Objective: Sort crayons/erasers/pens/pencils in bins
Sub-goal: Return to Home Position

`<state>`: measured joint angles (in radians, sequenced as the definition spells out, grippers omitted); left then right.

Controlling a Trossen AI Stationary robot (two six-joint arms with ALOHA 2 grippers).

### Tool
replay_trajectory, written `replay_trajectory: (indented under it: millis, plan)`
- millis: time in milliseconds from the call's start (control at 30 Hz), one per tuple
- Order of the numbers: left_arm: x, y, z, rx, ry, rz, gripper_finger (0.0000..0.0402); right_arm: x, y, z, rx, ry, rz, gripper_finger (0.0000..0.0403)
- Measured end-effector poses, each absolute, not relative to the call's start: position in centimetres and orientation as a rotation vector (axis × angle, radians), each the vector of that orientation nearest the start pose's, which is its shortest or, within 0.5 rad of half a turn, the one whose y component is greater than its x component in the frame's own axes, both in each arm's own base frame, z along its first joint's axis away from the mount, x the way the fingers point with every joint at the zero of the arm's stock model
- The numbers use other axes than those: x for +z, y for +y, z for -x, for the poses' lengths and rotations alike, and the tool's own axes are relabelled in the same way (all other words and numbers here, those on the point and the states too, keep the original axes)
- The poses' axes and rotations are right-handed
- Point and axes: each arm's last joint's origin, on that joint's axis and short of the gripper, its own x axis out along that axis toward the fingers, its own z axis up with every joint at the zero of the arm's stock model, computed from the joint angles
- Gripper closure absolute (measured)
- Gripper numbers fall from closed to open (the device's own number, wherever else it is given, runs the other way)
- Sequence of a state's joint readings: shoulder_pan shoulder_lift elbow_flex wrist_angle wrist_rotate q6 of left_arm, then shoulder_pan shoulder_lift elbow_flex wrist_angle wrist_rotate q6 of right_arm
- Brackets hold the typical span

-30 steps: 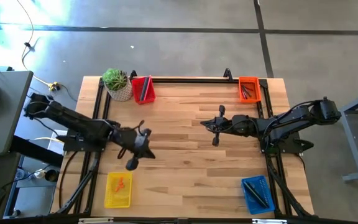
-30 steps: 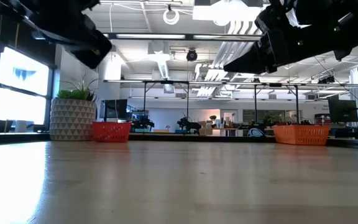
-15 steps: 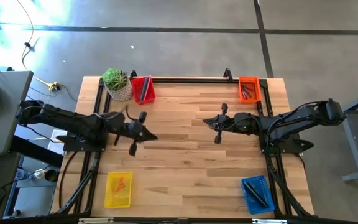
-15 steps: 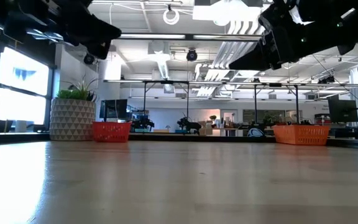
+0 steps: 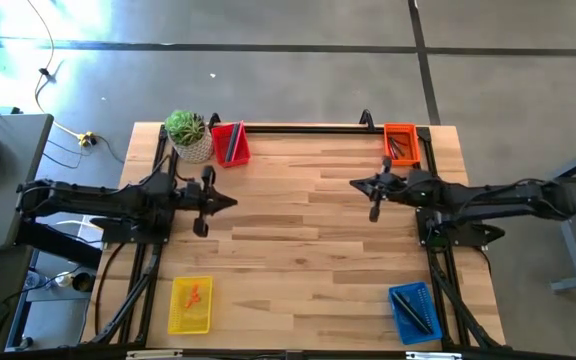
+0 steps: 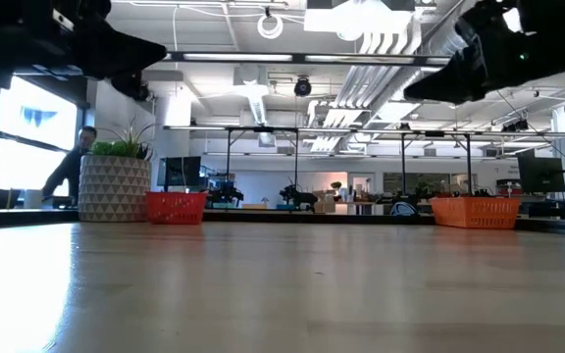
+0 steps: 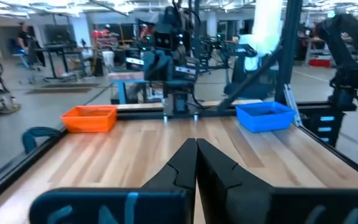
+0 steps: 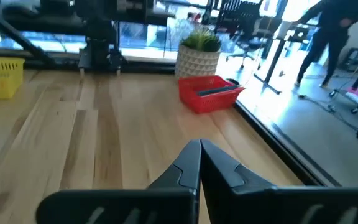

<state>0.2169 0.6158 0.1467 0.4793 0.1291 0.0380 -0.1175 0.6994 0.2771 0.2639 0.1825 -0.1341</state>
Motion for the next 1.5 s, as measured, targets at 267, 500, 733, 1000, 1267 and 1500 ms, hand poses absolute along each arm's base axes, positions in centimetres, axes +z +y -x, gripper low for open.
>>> replay_trajectory:
  millis: [267,500,733,1000,1267,1500]
  plan:
    - [19.4,3.2,-12.7,0.152,-0.076,-0.054,0.0401,19.5,-2.2,-12.2,-0.319,0.01,0.111,0.0403]
    - [19.0,3.3,-11.6,0.19,-0.132,-0.066,0.0402,18.2,-1.9,-10.0,-0.322,-0.072,0.104,0.0403]
    - [18.5,3.4,-10.8,0.218,-0.164,-0.041,0.0401,17.4,-1.9,-9.5,-0.335,-0.065,0.08,0.0403]
    - [18.3,3.7,-10.3,0.262,-0.138,-0.046,0.0401,17.3,-1.9,-9.5,-0.352,-0.059,0.055,0.0403]
    - [18.2,4.1,-9.7,0.324,-0.134,-0.048,0.0402,17.3,-2.0,-9.5,-0.375,-0.062,0.045,0.0403]
    - [17.9,4.4,-9.4,0.361,-0.1,-0.049,0.0402,17.2,-2.1,-9.4,-0.397,-0.052,0.045,0.0403]
